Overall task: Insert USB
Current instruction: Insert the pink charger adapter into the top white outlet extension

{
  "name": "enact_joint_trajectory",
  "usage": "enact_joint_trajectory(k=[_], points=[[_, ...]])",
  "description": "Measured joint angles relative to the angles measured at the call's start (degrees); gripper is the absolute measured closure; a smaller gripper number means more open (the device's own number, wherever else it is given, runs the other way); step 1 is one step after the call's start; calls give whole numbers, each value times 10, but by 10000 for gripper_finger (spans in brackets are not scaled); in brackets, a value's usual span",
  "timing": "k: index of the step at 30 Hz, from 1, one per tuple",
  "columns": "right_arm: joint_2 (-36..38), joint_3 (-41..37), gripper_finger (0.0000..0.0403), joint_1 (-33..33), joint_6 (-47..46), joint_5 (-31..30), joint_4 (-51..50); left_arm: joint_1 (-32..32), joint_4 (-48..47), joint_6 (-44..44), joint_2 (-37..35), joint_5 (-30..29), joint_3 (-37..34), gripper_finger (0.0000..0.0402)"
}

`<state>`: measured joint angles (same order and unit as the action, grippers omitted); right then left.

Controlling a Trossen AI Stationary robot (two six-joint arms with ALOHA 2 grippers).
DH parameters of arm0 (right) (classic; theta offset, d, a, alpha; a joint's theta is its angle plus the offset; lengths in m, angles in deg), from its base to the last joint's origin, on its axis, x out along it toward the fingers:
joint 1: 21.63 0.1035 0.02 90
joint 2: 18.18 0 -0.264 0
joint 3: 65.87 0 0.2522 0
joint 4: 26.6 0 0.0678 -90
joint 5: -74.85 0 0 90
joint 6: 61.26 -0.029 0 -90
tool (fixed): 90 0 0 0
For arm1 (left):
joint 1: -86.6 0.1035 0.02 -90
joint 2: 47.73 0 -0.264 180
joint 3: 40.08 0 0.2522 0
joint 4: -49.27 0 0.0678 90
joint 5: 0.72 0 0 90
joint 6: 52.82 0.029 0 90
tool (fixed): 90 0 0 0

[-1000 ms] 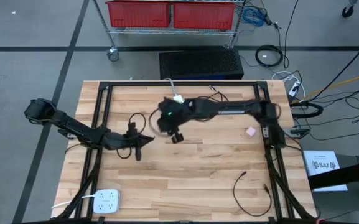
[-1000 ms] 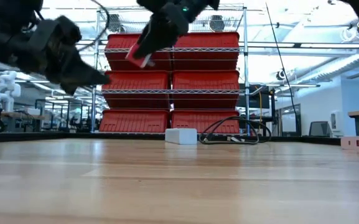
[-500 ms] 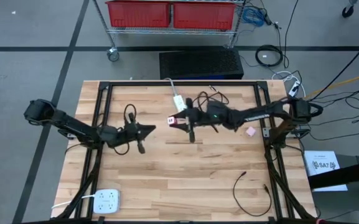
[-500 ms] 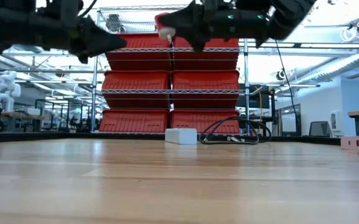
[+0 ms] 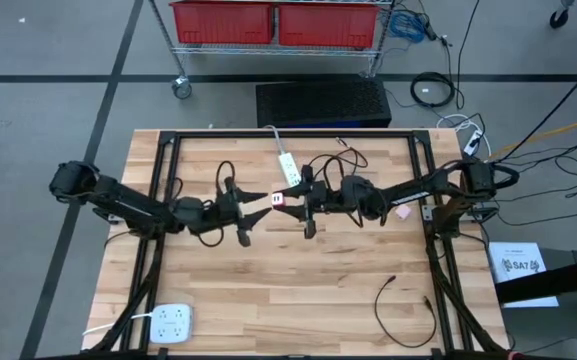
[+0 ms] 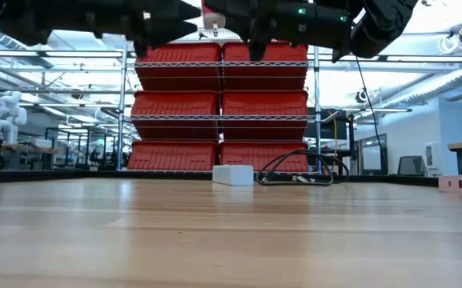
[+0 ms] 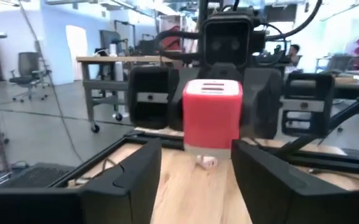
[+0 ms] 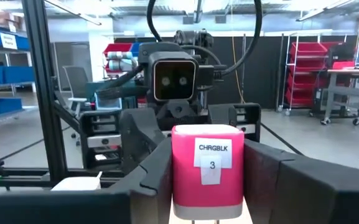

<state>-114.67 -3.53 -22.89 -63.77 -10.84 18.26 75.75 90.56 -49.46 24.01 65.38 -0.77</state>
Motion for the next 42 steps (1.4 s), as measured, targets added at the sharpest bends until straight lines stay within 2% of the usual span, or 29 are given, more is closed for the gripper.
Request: enact_joint_trajectory(k=[3, 9, 14, 28, 35, 42], points=[[0, 0, 288, 2, 1, 0, 2, 1, 2, -8, 7, 35, 14, 194], [0, 0, 288, 5, 0, -2, 10, 21, -2, -21, 31, 52, 26, 193], [0, 0, 288, 7, -4, 0, 15, 39, 0, -44, 48, 100, 38, 194], [1, 1, 288, 7, -15, 0, 3, 41, -1, -30, 50, 108, 46, 197], [2, 1, 288, 12, -20, -3, -13, 46, -5, -31, 50, 107, 46, 254], [3, 2, 288, 14, -30, -14, -40, 49, -6, -44, 50, 108, 45, 255]])
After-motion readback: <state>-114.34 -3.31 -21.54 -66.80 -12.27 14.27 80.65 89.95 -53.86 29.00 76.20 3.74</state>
